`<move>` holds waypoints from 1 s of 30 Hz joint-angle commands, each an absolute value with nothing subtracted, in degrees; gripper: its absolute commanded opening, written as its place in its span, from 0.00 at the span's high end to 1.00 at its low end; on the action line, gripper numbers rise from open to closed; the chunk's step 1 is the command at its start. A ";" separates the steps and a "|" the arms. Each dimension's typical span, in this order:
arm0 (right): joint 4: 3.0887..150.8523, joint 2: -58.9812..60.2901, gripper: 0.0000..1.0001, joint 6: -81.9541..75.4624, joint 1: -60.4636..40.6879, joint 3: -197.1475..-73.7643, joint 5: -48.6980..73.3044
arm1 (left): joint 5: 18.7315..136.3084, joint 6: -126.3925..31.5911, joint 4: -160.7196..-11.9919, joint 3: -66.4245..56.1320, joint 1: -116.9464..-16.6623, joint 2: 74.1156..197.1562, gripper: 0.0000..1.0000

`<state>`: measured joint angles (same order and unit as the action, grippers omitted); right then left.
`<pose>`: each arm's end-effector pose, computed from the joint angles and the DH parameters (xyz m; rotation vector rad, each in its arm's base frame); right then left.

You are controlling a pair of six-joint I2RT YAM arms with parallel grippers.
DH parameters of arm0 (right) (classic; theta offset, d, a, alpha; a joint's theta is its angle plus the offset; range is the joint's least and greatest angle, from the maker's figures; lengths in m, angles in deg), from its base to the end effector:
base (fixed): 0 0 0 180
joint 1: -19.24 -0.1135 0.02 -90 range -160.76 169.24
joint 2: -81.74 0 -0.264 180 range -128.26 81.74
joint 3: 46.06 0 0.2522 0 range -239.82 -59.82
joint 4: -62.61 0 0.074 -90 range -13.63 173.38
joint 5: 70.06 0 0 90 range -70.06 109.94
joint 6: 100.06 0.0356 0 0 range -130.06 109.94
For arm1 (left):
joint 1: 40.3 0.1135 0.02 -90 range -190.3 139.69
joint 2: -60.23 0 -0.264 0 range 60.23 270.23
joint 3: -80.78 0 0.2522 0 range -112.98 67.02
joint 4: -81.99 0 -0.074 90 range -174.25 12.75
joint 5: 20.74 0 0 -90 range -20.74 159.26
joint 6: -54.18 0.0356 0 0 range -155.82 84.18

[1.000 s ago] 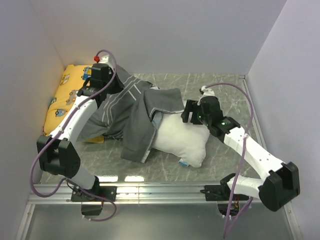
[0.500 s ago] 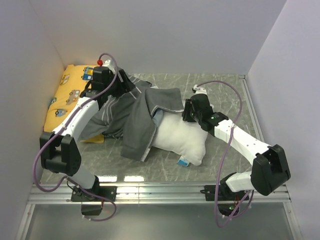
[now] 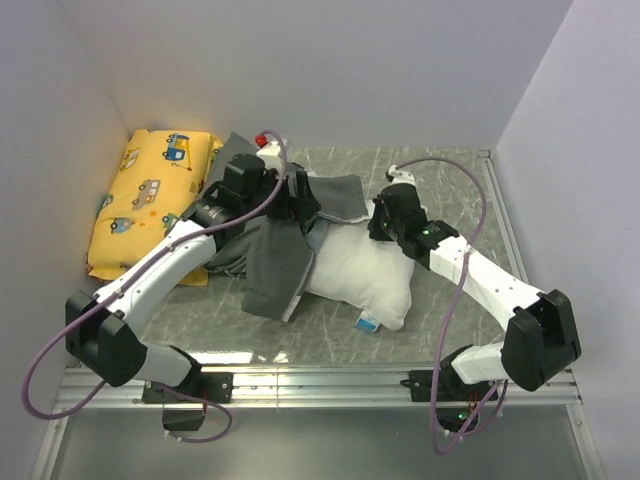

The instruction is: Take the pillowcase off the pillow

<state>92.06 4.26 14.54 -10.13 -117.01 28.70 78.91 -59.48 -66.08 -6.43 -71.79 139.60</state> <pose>0.2656 0.1432 0.2784 -0.0058 2.2137 0.3607 0.2704 -0.1726 0.3628 0.2543 2.0568 -0.7759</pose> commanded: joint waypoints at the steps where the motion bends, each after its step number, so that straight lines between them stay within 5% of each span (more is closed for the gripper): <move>1: 94.13 5.09 0.98 14.81 -10.20 -120.72 29.52 | 72.34 -57.44 -63.16 -6.80 -72.91 142.84 0.12; 2: 94.56 4.92 0.98 14.55 -10.20 -121.77 29.96 | 69.81 -57.62 -62.72 -7.33 -73.00 143.72 0.19; 6: 96.93 5.27 0.99 14.02 -9.42 -123.72 32.16 | 59.01 -58.93 -59.21 -10.67 -72.04 147.67 0.98; 16: 100.89 12.21 1.00 13.76 7.01 -123.19 30.58 | 61.60 -65.70 -61.92 -9.98 -46.05 142.59 1.00; 23: 100.72 12.48 0.99 14.02 10.01 -123.28 27.07 | 75.73 -69.21 -67.72 -2.07 -43.56 143.11 0.99; 28: 101.42 14.49 0.43 12.71 2.57 -123.63 32.93 | 79.63 -71.77 -74.05 3.30 -45.48 143.55 1.00; 30: 102.04 16.51 0.29 12.09 -1.05 -125.03 35.66 | 80.15 -72.29 -74.49 3.22 -46.19 144.42 1.00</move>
